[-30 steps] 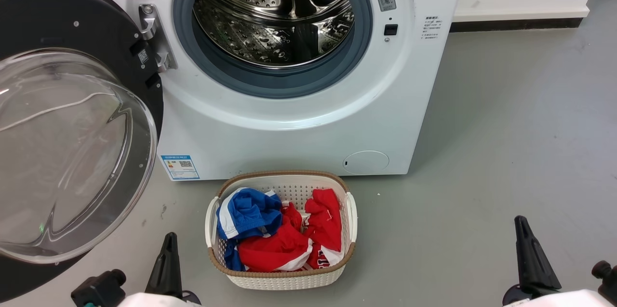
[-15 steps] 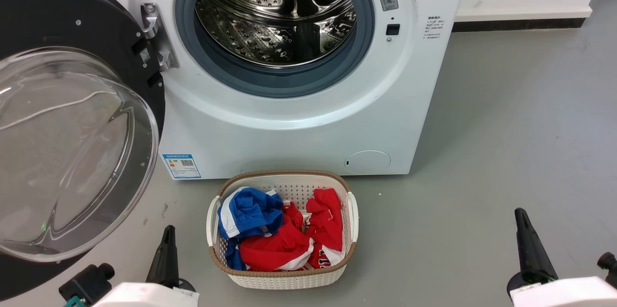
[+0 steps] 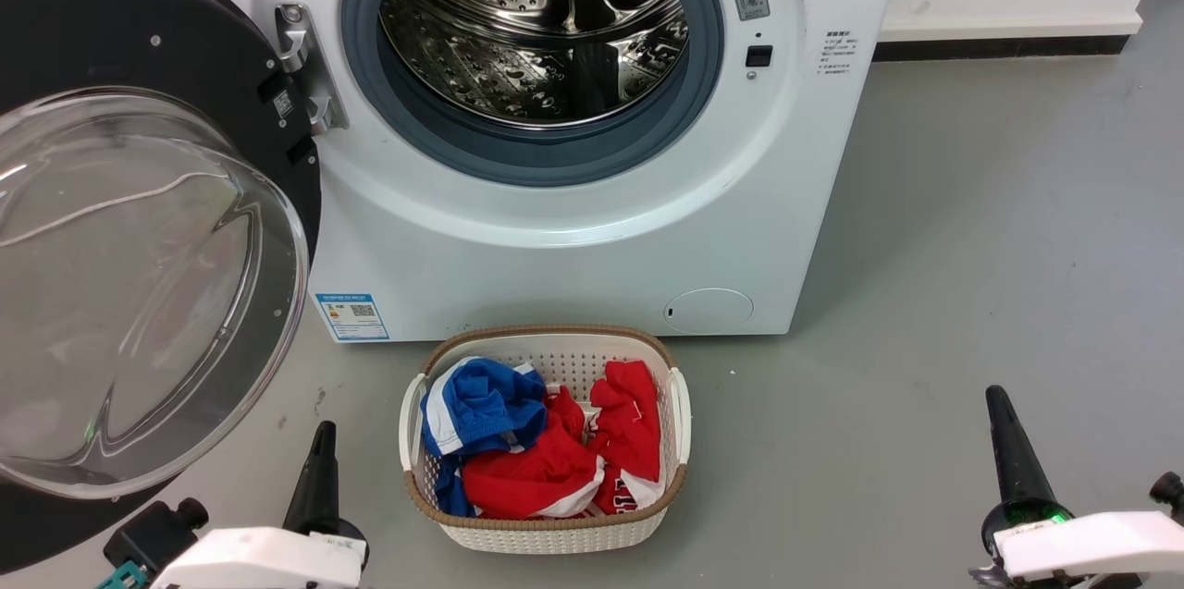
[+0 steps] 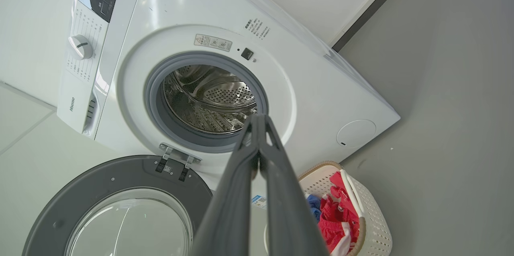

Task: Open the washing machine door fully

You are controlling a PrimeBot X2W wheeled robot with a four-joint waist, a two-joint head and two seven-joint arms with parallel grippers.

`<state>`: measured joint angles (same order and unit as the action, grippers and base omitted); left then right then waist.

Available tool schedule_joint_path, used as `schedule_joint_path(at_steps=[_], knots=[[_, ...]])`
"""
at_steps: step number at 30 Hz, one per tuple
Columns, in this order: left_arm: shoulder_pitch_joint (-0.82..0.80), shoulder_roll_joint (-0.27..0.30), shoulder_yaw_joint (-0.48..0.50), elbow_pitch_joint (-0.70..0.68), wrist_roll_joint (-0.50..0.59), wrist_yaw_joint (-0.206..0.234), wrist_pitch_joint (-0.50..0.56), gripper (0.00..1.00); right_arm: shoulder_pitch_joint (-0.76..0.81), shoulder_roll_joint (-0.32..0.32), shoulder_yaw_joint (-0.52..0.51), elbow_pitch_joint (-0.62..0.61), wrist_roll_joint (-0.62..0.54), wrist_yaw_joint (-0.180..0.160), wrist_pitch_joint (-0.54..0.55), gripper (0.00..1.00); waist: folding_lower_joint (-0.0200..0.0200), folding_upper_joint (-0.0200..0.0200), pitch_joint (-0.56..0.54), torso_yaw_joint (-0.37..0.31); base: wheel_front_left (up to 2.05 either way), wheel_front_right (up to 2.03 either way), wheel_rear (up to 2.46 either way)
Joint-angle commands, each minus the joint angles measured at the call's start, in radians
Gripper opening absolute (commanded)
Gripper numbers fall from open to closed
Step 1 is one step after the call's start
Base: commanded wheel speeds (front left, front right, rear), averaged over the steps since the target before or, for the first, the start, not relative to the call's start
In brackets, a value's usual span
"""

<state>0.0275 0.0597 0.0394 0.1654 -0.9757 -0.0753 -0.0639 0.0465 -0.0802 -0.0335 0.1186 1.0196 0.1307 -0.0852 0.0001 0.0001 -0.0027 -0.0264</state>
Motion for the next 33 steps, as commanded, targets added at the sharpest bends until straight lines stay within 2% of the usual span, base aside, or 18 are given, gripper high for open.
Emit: schedule_joint_path(at_steps=[1, 33], knots=[[-0.029, 0.007, 0.005, -0.006, -0.024, -0.007, 0.005, 0.00, -0.026, -0.007, -0.003, -0.005, 0.023, 0.000, 0.006, 0.00, -0.0001, -0.0001, 0.000, 0.000, 0.00, 0.00, 0.00], [-0.088, 0.006, 0.033, 0.040, -0.357, -0.034, 0.090, 0.00, -0.099, -0.005, -0.020, 0.064, 0.348, 0.000, 0.090, 0.00, -0.0001, -0.0001, 0.003, 0.012, 0.00, 0.00, 0.00]])
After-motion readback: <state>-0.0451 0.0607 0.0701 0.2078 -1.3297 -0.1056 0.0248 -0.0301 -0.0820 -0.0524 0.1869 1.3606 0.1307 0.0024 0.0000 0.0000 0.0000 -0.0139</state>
